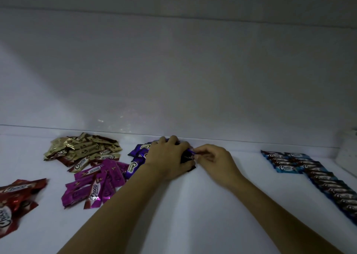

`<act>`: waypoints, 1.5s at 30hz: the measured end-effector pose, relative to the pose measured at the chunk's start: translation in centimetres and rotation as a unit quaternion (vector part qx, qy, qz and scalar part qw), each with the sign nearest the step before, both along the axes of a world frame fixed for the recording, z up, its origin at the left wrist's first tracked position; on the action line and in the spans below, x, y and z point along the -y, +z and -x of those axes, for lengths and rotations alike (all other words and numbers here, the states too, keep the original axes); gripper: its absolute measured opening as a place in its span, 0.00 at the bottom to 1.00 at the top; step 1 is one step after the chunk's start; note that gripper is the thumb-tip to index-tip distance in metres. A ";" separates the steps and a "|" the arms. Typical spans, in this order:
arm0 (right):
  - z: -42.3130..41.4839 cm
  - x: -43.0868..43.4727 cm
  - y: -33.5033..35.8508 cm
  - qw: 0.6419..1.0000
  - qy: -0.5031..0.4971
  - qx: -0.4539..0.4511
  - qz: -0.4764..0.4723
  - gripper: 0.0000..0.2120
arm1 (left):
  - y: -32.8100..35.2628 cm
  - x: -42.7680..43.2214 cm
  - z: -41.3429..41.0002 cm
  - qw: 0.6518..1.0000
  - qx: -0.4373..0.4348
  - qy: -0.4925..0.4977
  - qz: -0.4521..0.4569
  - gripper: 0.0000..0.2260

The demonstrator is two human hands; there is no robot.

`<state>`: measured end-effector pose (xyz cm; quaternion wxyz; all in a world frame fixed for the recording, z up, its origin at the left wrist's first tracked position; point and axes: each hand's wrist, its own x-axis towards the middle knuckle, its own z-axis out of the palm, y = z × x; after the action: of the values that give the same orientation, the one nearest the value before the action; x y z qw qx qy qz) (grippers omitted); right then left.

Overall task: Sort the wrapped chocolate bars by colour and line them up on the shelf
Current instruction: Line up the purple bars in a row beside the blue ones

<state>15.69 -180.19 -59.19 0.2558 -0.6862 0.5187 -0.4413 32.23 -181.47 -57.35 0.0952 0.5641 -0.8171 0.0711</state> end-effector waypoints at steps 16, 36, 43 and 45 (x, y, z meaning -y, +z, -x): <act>0.8 0.8 0.1 0.981 0.015 0.182 -0.062 0.08 | 3.6 2.4 -1.2 0.918 -0.391 -0.045 -0.046 0.06; 9.3 -1.5 3.1 0.970 -0.238 -0.005 0.043 0.10 | 1.2 -0.1 9.9 0.569 -0.780 -0.011 -0.260 0.10; 10.6 -1.4 2.8 0.931 -0.195 -0.309 0.018 0.14 | 0.5 1.0 8.3 0.548 -0.775 -0.020 -0.314 0.12; 11.2 -1.8 3.3 0.934 -0.229 -0.271 0.047 0.12 | 0.5 1.0 8.3 0.540 -0.776 -0.027 -0.325 0.12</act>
<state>4.46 -178.41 -55.85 -0.0353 -0.6537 0.6900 -0.3088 23.95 -182.50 -56.87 0.5036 0.3692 -0.4059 -0.6673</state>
